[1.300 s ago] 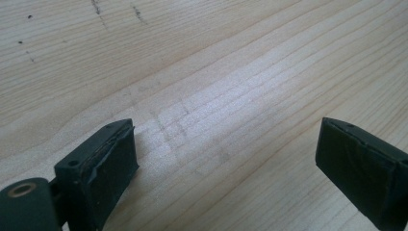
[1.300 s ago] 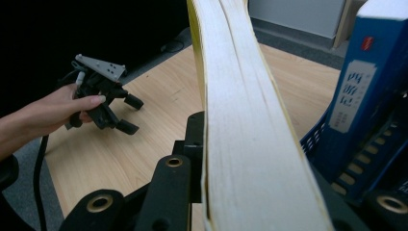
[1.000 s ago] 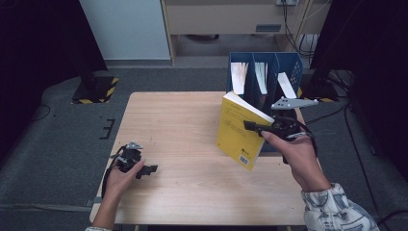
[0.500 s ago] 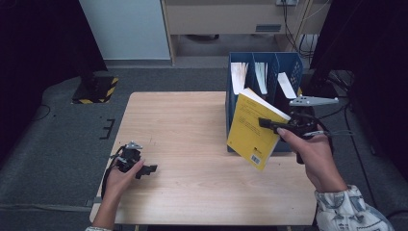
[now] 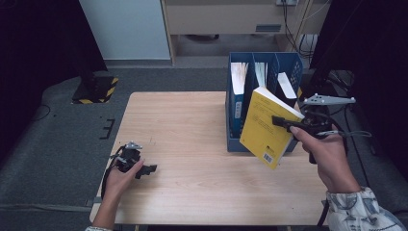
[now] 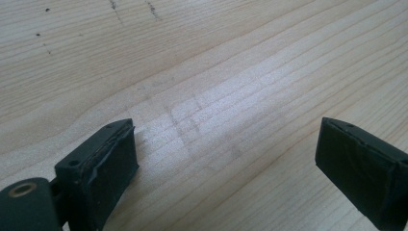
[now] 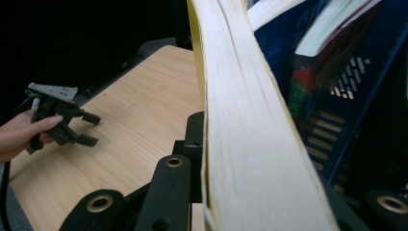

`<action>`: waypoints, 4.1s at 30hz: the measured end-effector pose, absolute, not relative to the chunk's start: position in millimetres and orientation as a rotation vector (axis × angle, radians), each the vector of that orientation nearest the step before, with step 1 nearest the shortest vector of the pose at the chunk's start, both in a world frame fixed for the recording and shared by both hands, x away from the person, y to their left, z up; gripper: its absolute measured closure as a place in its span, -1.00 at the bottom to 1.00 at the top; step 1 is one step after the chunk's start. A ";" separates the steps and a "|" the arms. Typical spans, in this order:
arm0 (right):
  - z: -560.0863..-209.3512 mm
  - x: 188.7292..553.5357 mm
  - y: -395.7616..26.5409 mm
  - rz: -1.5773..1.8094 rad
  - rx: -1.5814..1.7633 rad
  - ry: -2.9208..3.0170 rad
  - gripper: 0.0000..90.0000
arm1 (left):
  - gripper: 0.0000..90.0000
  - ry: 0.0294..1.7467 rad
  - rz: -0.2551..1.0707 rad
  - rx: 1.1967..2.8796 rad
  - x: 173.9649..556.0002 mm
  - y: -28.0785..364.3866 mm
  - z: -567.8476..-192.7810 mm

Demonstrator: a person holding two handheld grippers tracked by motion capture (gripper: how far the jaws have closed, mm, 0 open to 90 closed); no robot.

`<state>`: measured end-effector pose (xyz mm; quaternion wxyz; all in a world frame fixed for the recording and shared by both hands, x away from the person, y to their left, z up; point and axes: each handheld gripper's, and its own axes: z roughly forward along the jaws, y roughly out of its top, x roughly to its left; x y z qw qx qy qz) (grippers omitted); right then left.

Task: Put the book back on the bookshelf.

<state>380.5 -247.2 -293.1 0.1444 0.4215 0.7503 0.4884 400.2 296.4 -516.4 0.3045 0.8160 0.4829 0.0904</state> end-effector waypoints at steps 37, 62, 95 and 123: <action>-278.5 412.0 -276.0 1.183 1.379 1.980 0.67 | -0.85 1.279 0.247 2.161 400.1 296.4 -515.9; -283.4 454.1 -243.6 1.120 1.433 1.921 0.67 | -0.85 1.274 0.245 2.166 400.5 295.6 -515.6; -300.1 502.0 -221.7 1.097 1.522 1.761 0.67 | -0.85 1.277 0.246 2.159 401.8 296.9 -515.6; -323.2 524.6 -218.3 1.127 1.592 1.736 0.66 | -0.86 1.273 0.252 2.177 403.4 295.0 -517.1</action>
